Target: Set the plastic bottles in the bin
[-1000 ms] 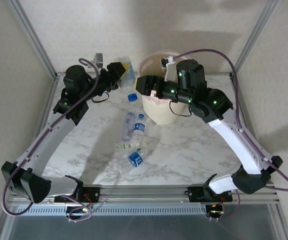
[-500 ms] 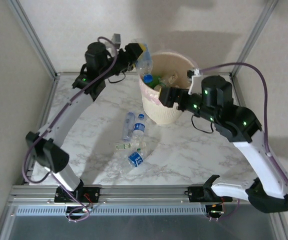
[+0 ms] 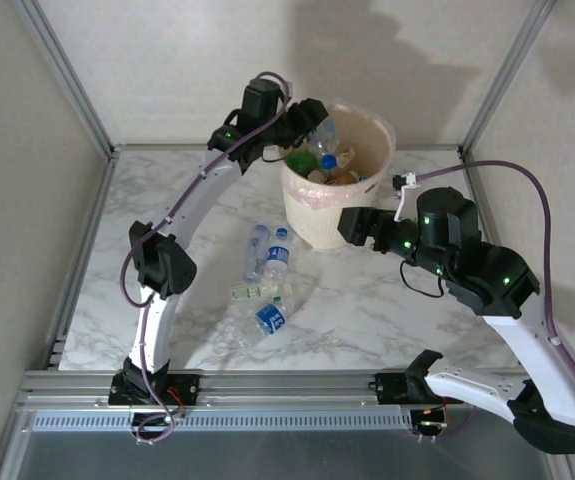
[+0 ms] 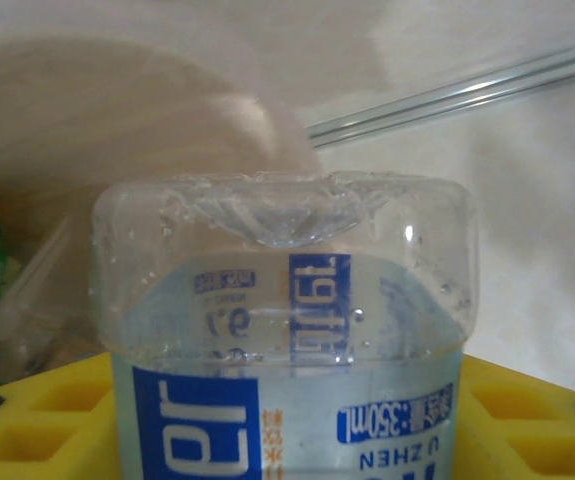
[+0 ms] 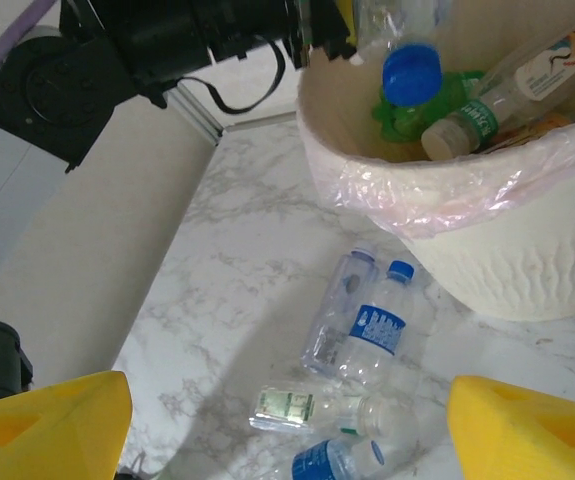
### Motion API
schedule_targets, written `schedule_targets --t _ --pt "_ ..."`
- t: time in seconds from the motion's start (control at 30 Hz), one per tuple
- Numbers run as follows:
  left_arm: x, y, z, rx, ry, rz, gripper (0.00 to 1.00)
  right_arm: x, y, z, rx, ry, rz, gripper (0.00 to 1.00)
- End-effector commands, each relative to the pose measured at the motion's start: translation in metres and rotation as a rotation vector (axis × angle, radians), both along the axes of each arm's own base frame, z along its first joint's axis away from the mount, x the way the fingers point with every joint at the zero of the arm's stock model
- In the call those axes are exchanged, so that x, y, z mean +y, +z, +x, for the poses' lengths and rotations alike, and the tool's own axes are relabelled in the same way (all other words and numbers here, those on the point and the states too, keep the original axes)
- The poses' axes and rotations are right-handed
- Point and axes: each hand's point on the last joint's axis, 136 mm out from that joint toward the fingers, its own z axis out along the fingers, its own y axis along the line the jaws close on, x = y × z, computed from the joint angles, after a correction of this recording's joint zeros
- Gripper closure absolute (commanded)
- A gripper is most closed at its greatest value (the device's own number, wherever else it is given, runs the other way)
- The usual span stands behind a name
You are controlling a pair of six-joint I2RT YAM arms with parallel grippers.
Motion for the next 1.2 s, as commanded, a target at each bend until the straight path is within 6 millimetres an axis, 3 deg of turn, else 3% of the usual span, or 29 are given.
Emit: schedule_targets --t 0.0,0.2,0.43,0.6,0.73,0.83,0.93,1.07,1.17 --pt "0.003 0.006 -0.002 -0.004 0.014 0.019 0.37 -0.012 0.0 0.001 -0.008 -0.052 -0.009 0.17" --pt "0.002 0.034 -0.011 -0.059 -0.006 -0.019 0.21 -0.007 0.0 0.006 -0.012 -0.051 -0.006 0.16" --pt "0.009 0.087 -0.034 -0.15 -0.022 -0.073 0.17 0.005 0.002 0.014 -0.001 -0.03 -0.011 0.16" --pt "0.044 0.134 -0.062 -0.271 0.049 0.002 0.13 0.021 -0.008 0.024 0.017 -0.001 -0.035 0.16" --pt "0.088 0.161 -0.094 -0.376 0.15 0.118 0.02 0.05 -0.034 0.035 0.055 0.039 -0.104 0.17" --pt "0.127 0.163 -0.115 -0.418 0.232 0.162 0.0 0.082 -0.058 0.031 0.074 0.089 -0.189 0.16" --pt "0.172 0.155 -0.134 -0.425 0.317 0.149 0.0 0.108 -0.096 0.023 0.121 0.13 -0.275 0.16" --pt "0.226 0.124 -0.147 -0.373 0.415 0.158 0.01 0.127 -0.155 0.016 0.218 0.121 -0.366 0.16" --pt "0.248 0.087 -0.152 -0.288 0.464 0.25 0.04 0.131 -0.185 0.022 0.258 0.061 -0.415 0.18"
